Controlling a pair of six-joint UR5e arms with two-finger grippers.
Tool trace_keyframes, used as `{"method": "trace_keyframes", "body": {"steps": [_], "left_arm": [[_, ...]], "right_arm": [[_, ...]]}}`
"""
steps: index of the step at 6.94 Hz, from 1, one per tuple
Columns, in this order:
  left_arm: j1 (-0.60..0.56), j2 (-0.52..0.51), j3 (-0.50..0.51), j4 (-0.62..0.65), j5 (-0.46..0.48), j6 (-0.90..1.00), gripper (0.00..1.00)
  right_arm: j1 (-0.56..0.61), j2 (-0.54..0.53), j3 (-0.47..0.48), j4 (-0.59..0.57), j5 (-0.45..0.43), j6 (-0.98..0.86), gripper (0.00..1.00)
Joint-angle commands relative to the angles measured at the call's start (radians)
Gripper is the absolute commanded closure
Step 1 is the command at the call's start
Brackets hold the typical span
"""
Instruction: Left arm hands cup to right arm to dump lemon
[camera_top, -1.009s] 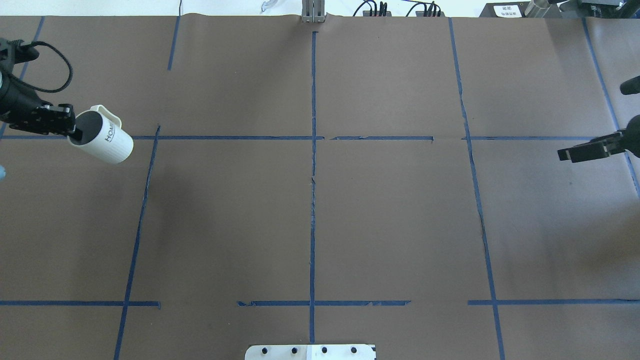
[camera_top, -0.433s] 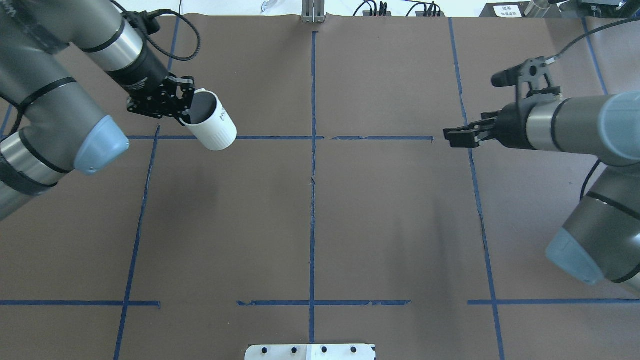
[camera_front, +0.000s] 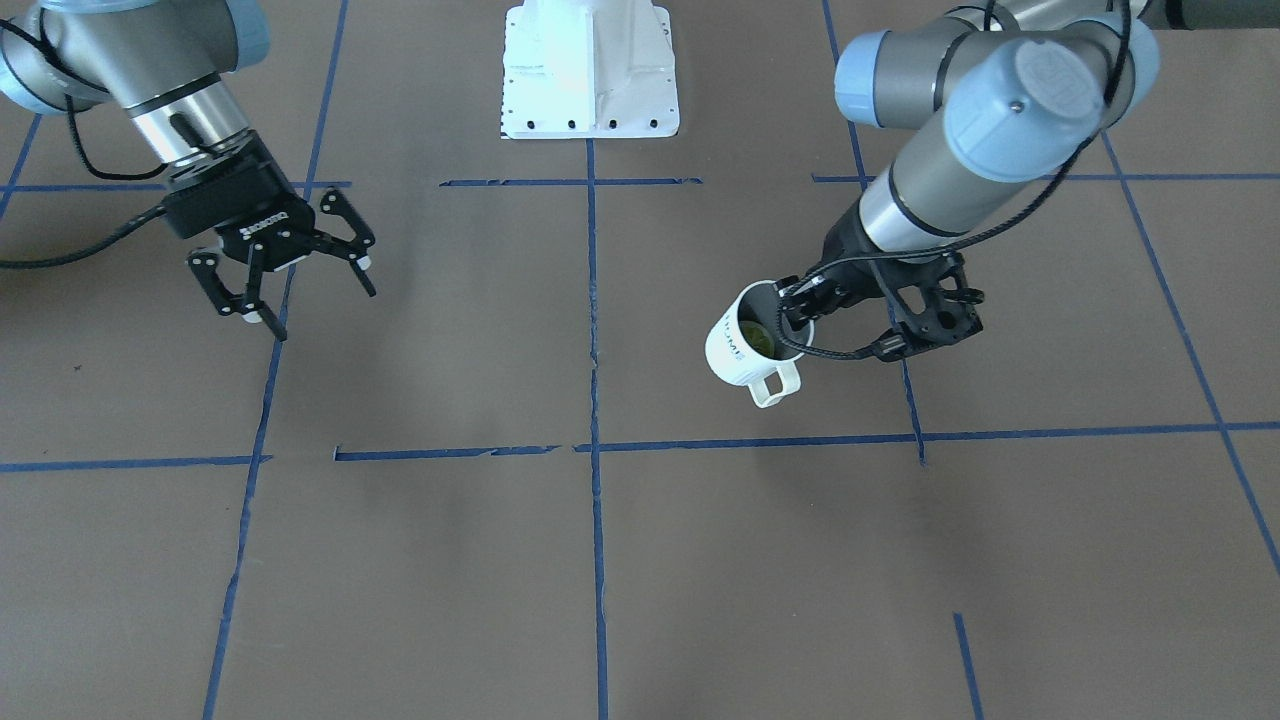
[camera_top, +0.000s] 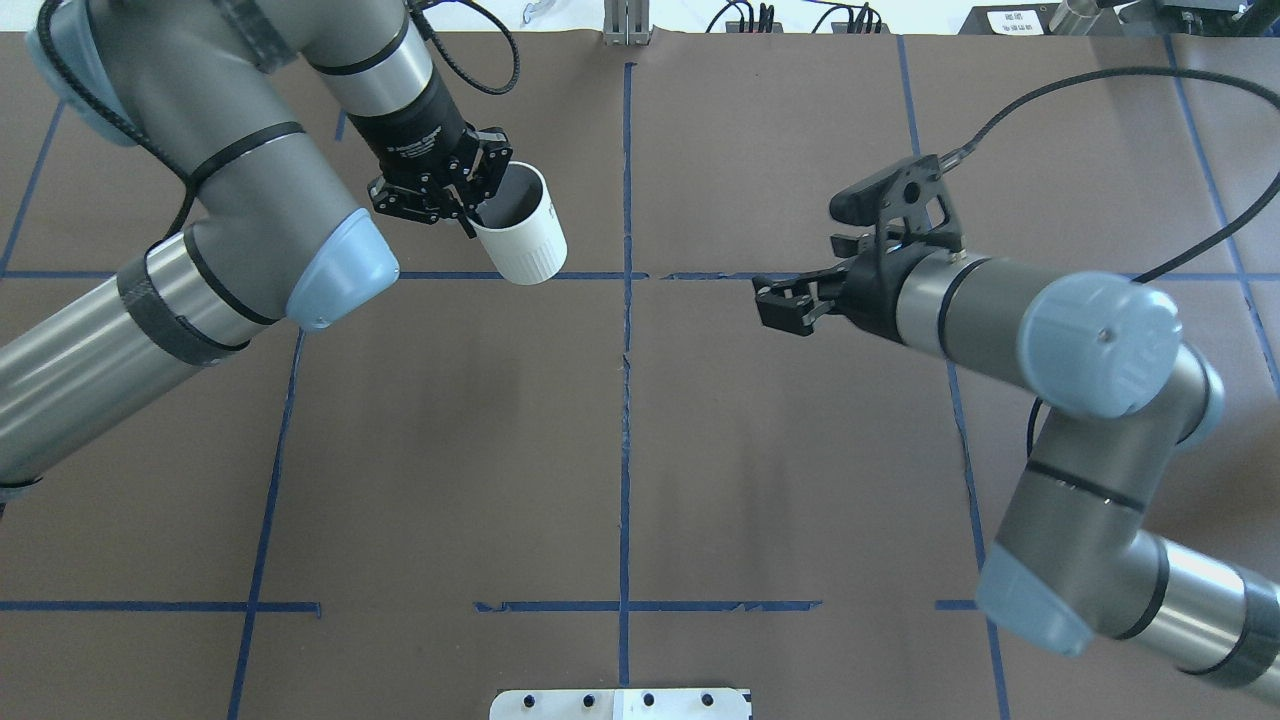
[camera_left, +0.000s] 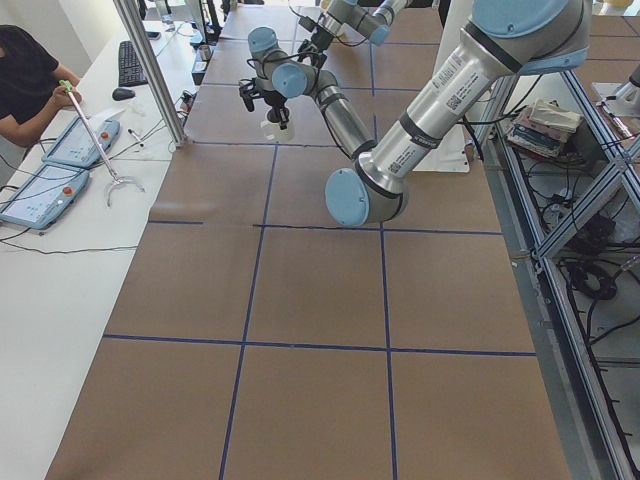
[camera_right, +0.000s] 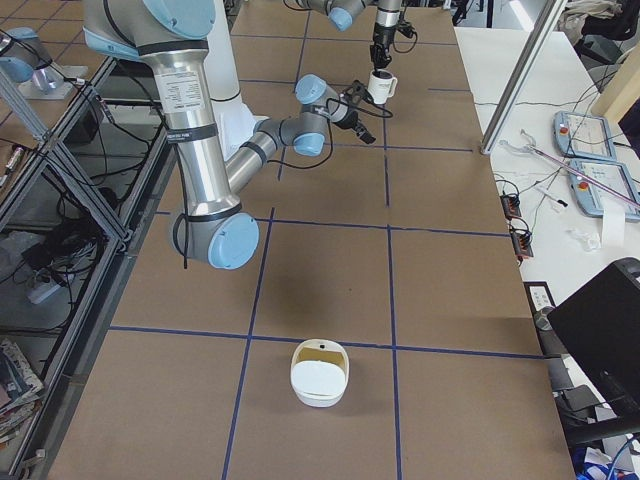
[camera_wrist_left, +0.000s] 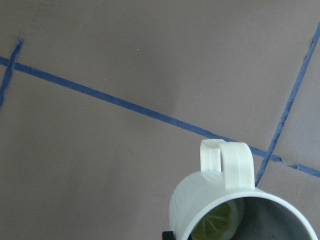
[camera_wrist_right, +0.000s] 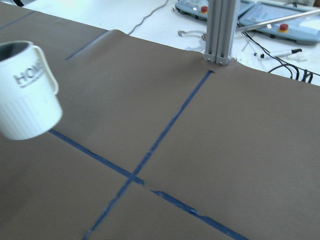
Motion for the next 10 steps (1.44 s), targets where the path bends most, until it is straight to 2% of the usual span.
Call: {"method": "trace_keyframes", "body": {"steps": [1, 5, 10], "left_arm": [[0.027, -0.076, 0.060, 0.023, 0.022, -0.057, 1.00], [0.104, -0.145, 0.051, 0.020, 0.040, -0.159, 1.00], [0.153, -0.168, 0.037, 0.011, 0.037, -0.160, 1.00]], "right_arm": [[-0.215, 0.046, -0.010, -0.001, -0.381, -0.004, 0.00], [-0.234, 0.116, -0.082, 0.001, -0.463, -0.007, 0.00], [-0.240, 0.123, -0.082, -0.001, -0.464, -0.009, 0.00]]}}
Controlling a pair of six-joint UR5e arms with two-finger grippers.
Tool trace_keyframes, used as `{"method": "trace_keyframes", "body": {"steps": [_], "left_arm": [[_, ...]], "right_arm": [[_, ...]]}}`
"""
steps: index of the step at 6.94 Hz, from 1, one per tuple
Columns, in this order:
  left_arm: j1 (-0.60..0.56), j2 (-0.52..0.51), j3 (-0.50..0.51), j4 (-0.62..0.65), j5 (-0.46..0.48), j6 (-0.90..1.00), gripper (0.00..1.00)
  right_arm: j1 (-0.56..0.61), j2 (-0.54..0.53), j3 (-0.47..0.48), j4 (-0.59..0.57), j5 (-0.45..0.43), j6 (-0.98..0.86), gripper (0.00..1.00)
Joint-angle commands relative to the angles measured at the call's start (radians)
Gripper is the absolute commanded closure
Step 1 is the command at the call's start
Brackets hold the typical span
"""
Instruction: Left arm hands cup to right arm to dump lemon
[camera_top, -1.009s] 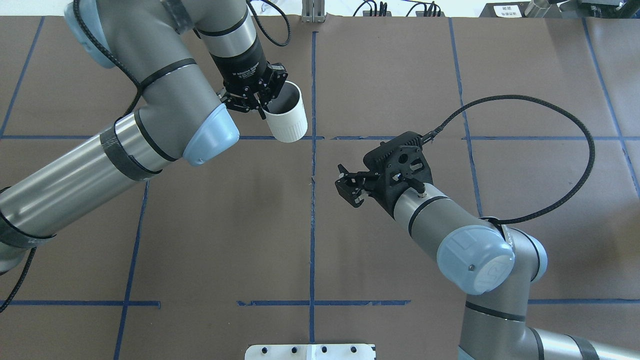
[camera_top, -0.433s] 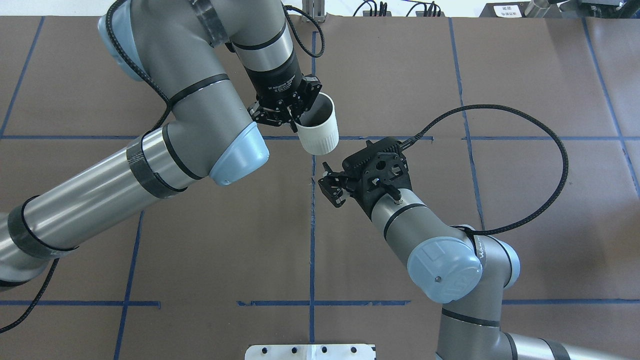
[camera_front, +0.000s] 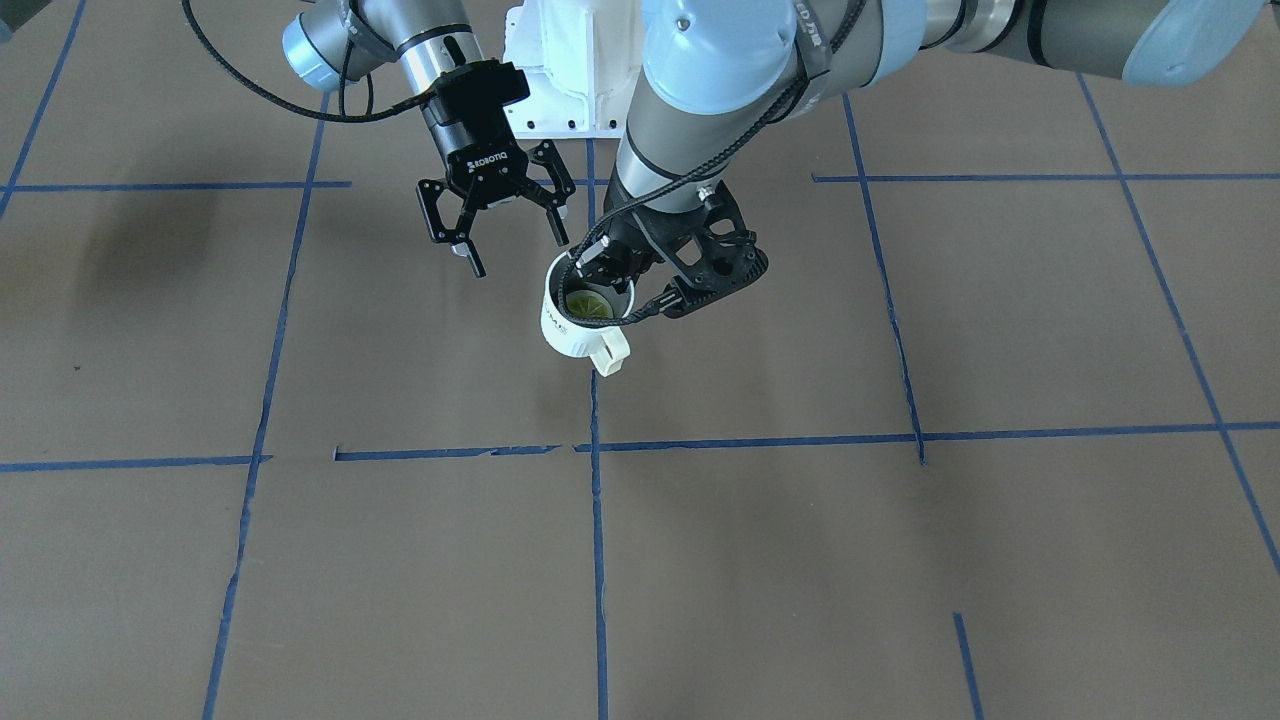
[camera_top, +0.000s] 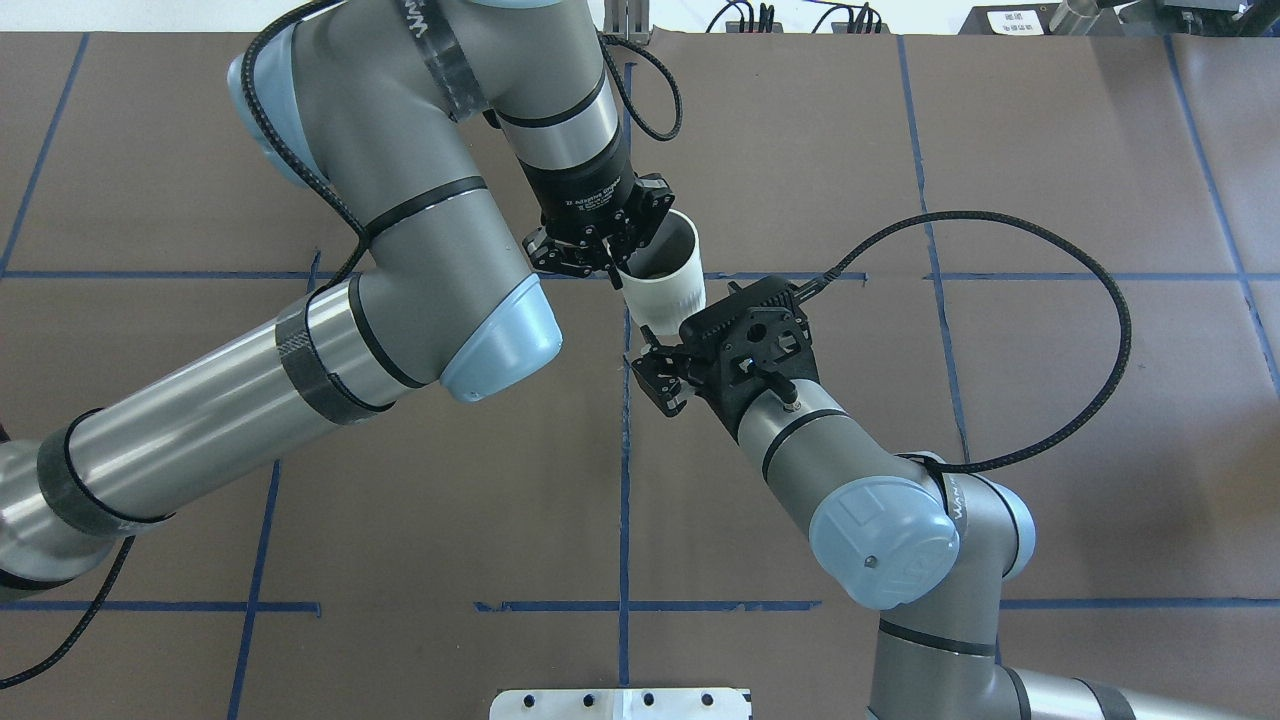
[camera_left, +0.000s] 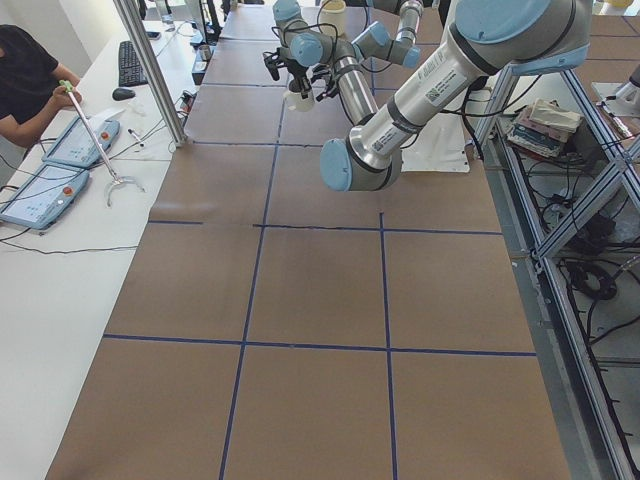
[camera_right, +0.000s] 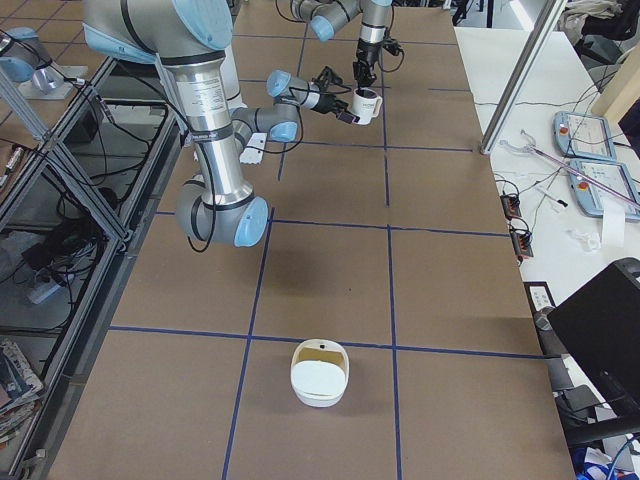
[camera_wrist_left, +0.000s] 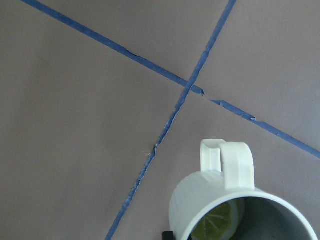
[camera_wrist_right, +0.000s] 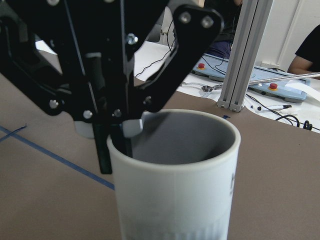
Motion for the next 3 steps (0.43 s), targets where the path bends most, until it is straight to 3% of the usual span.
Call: {"method": "trace_keyframes", "body": {"steps": [1, 3], "left_arm": [[0.021, -0.004, -0.001, -0.001, 0.000, 0.000, 1.00], [0.032, -0.004, -0.015, -0.001, -0.003, -0.003, 1.00]], "right_arm": [[0.000, 0.000, 0.000, 0.000, 0.000, 0.000, 0.00], [0.000, 0.000, 0.000, 0.000, -0.002, -0.002, 0.00]]}}
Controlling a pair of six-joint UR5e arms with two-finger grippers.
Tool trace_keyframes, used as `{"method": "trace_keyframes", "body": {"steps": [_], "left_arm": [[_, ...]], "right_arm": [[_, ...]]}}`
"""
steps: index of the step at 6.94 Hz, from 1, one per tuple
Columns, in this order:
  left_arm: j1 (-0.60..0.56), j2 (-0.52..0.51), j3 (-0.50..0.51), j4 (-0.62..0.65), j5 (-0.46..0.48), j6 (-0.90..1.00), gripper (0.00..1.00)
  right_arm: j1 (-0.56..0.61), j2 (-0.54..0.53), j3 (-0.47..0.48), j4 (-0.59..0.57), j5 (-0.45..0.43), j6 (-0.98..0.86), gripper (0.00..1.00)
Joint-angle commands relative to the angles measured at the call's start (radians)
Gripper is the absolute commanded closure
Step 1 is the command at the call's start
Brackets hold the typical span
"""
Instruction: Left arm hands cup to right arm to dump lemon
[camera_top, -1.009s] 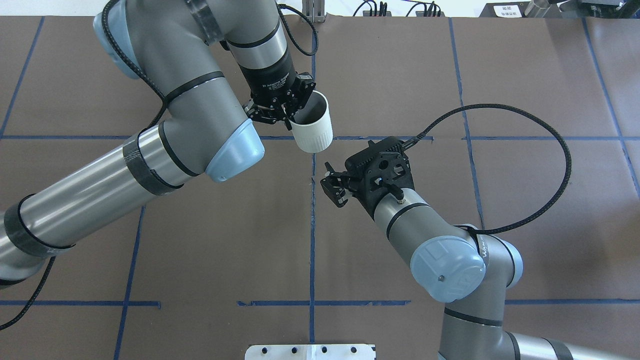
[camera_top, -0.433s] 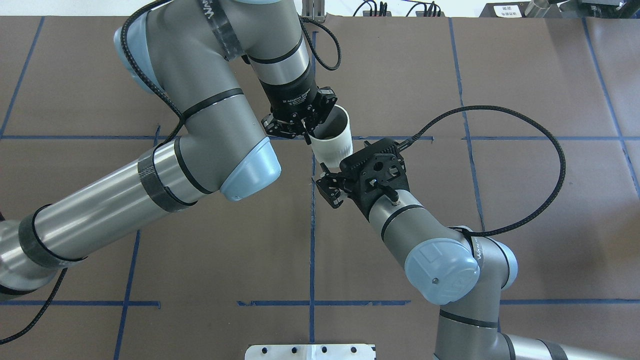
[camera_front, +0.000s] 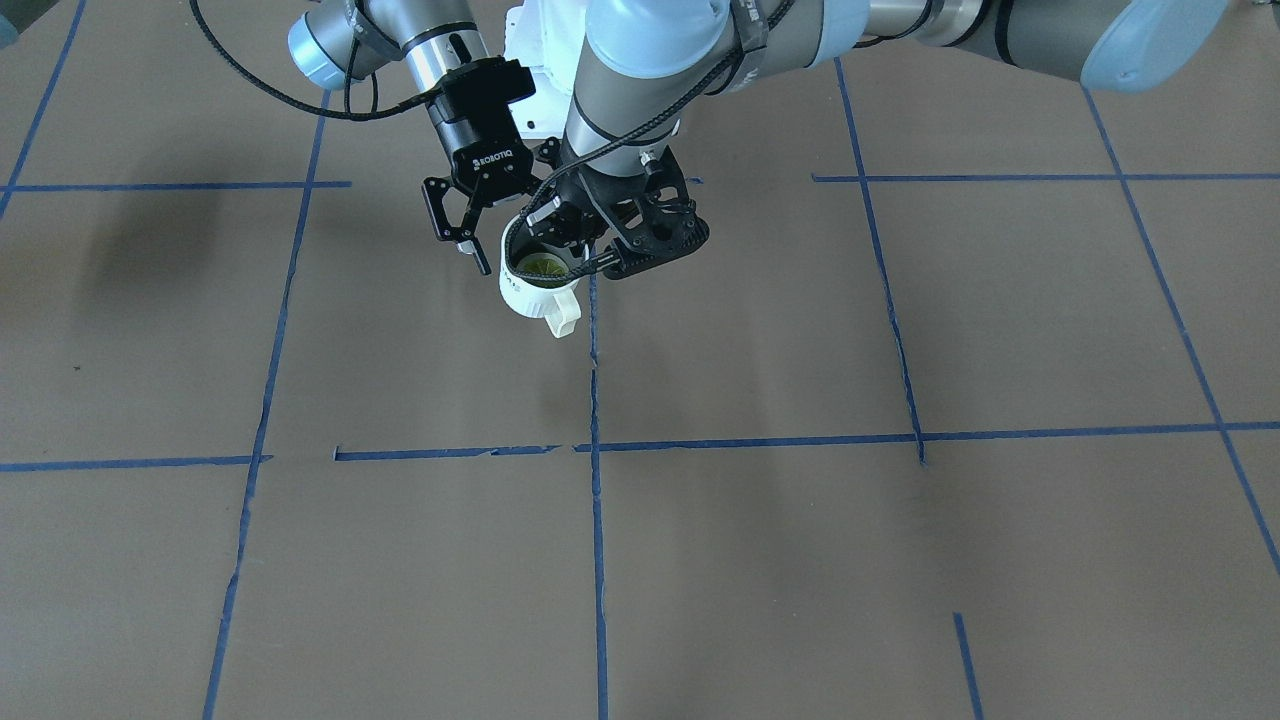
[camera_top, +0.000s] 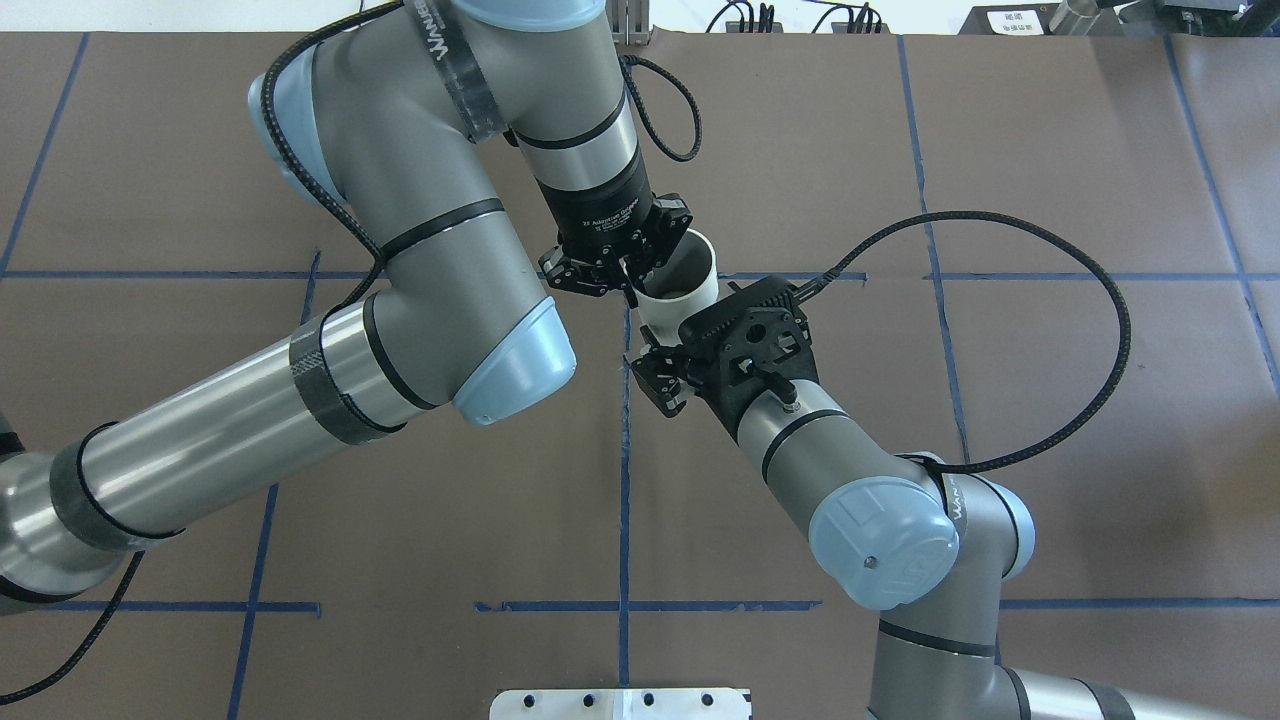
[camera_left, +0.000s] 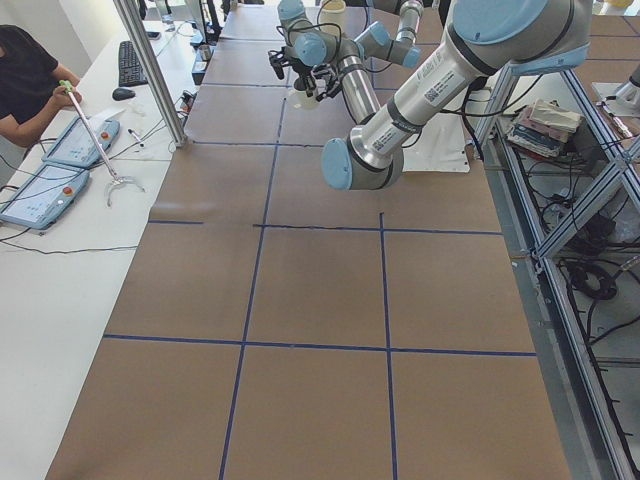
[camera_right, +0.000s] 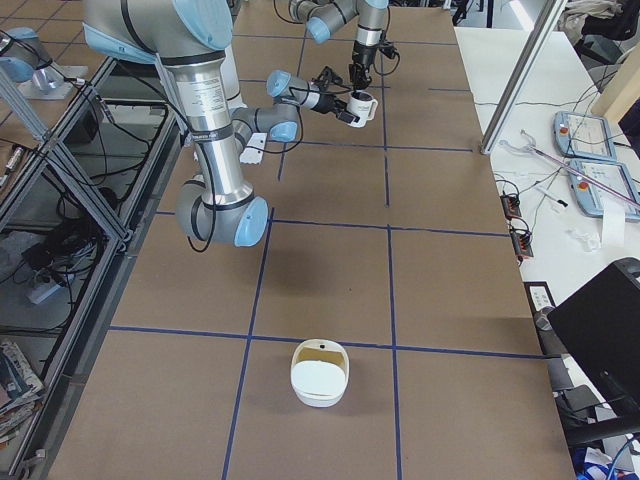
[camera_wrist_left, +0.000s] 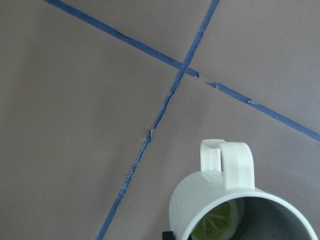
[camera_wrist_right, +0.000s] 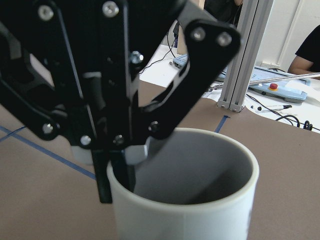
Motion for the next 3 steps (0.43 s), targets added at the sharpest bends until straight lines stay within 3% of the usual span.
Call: {"method": "trace_keyframes", "body": {"steps": [1, 3], "left_arm": [[0.008, 0.000, -0.016, 0.001, -0.003, -0.008, 1.00], [0.028, 0.005, -0.039, 0.002, -0.005, -0.018, 1.00]], "right_arm": [[0.000, -0.001, 0.000, 0.000, -0.004, -0.001, 0.00], [-0.002, -0.002, 0.002, -0.002, -0.006, -0.001, 0.00]]}}
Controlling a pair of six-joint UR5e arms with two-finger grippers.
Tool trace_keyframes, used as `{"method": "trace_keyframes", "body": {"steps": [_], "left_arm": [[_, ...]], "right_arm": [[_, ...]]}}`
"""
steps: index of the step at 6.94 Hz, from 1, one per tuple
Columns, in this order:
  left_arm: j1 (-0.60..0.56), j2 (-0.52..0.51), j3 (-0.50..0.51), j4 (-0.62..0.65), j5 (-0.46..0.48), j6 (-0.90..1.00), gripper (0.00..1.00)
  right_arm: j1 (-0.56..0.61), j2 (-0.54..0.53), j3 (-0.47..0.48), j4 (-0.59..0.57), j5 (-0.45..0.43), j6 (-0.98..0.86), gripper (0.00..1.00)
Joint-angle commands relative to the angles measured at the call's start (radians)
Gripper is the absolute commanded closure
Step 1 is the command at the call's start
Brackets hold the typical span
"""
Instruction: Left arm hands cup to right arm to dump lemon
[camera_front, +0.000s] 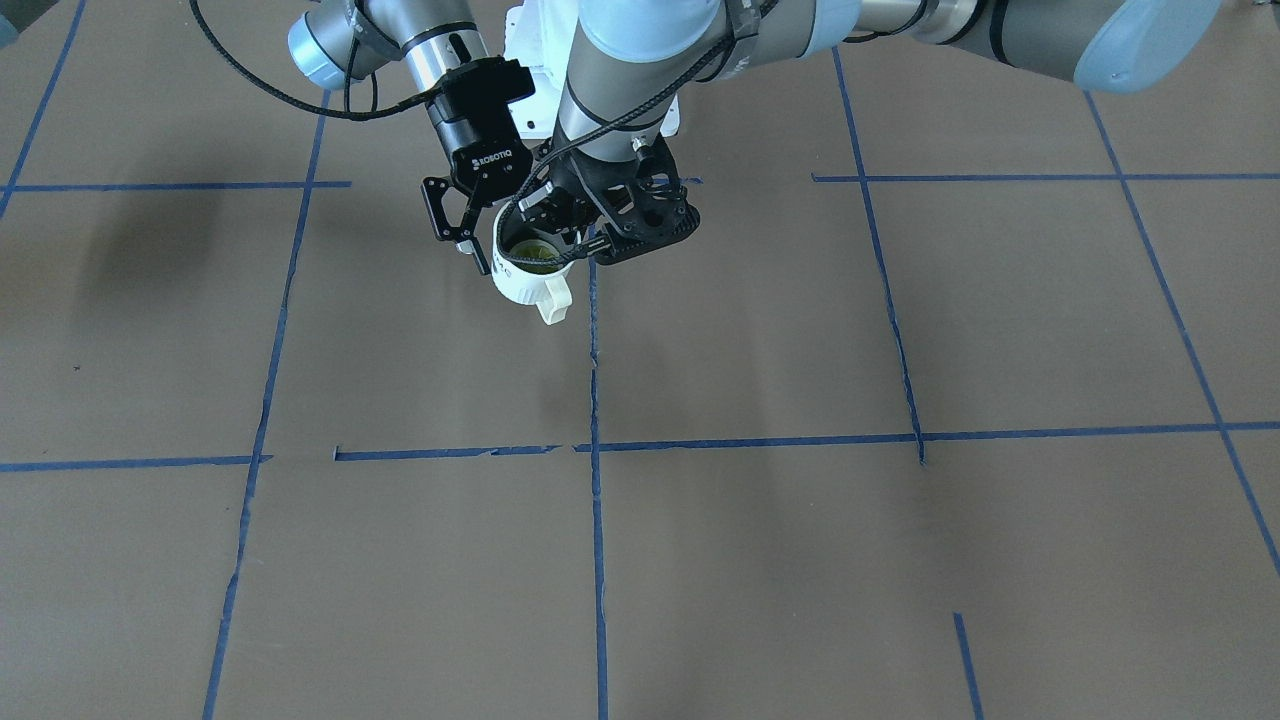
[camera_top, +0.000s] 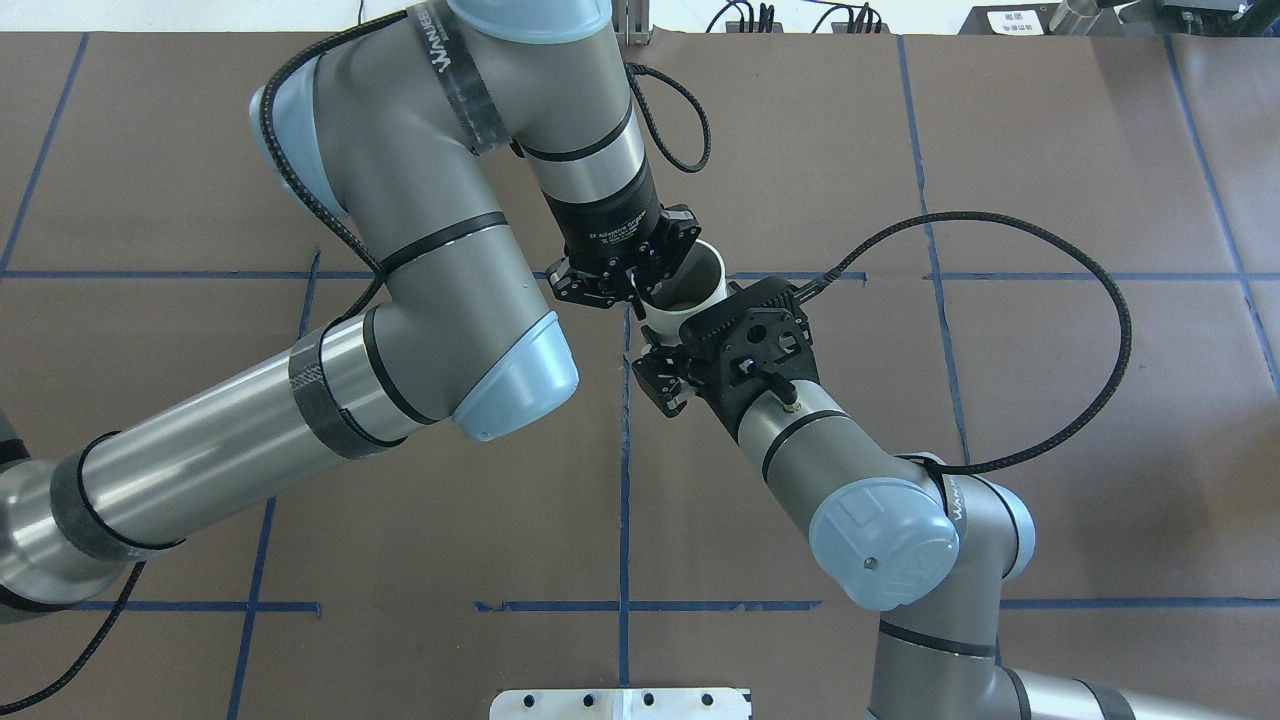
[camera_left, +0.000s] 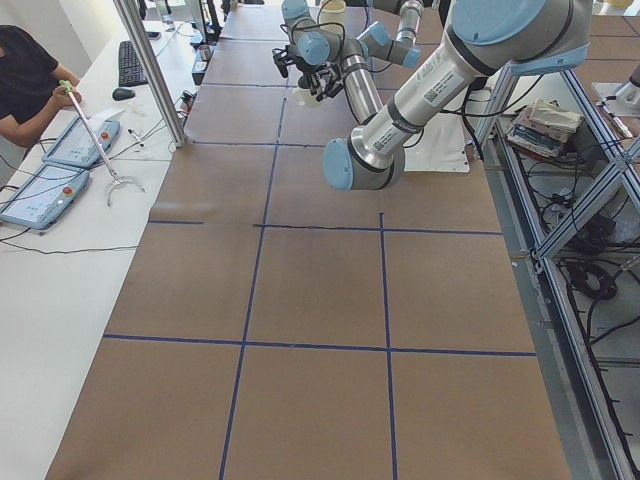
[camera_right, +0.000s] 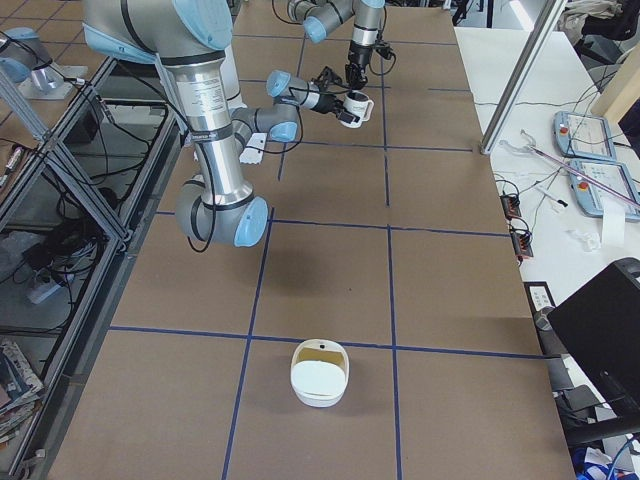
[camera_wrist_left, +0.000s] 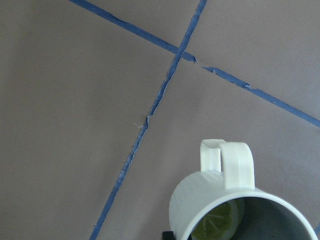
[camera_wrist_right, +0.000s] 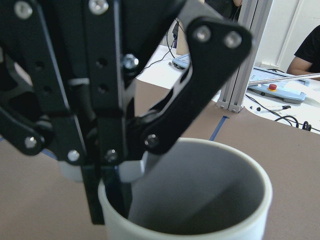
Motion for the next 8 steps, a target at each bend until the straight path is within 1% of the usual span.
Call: {"method": "trace_keyframes", "body": {"steps": [1, 2, 3, 4, 5, 6, 7, 8], "left_arm": [[0.013, 0.002, -0.017, -0.001, -0.002, -0.017, 1.00], [0.016, 0.001, -0.024, -0.001, -0.004, -0.017, 1.00], [0.018, 0.001, -0.028, -0.001, -0.004, -0.017, 0.98], [0.018, -0.001, -0.030, -0.001, -0.004, -0.017, 0.92], [0.018, 0.001, -0.030, -0.001, -0.004, -0.017, 0.86], [0.018, 0.001, -0.031, -0.001, -0.001, -0.017, 0.53], [0.018, 0.005, -0.043, -0.001, 0.004, -0.015, 0.01], [0.017, 0.011, -0.075, -0.001, 0.004, -0.015, 0.00]], "right_arm": [[-0.004, -0.002, 0.001, 0.000, -0.001, -0.003, 0.00], [-0.010, -0.003, 0.001, -0.001, -0.016, -0.003, 0.01], [-0.022, -0.002, -0.001, 0.000, -0.047, -0.011, 0.10], [-0.027, 0.000, 0.001, 0.000, -0.045, -0.015, 0.34], [-0.028, -0.002, 0.002, 0.000, -0.045, -0.018, 0.50], [-0.031, -0.002, 0.004, 0.000, -0.045, -0.018, 0.56], [-0.036, -0.003, 0.004, 0.002, -0.047, -0.018, 0.62], [-0.036, -0.006, 0.005, 0.002, -0.047, -0.017, 0.64]]}}
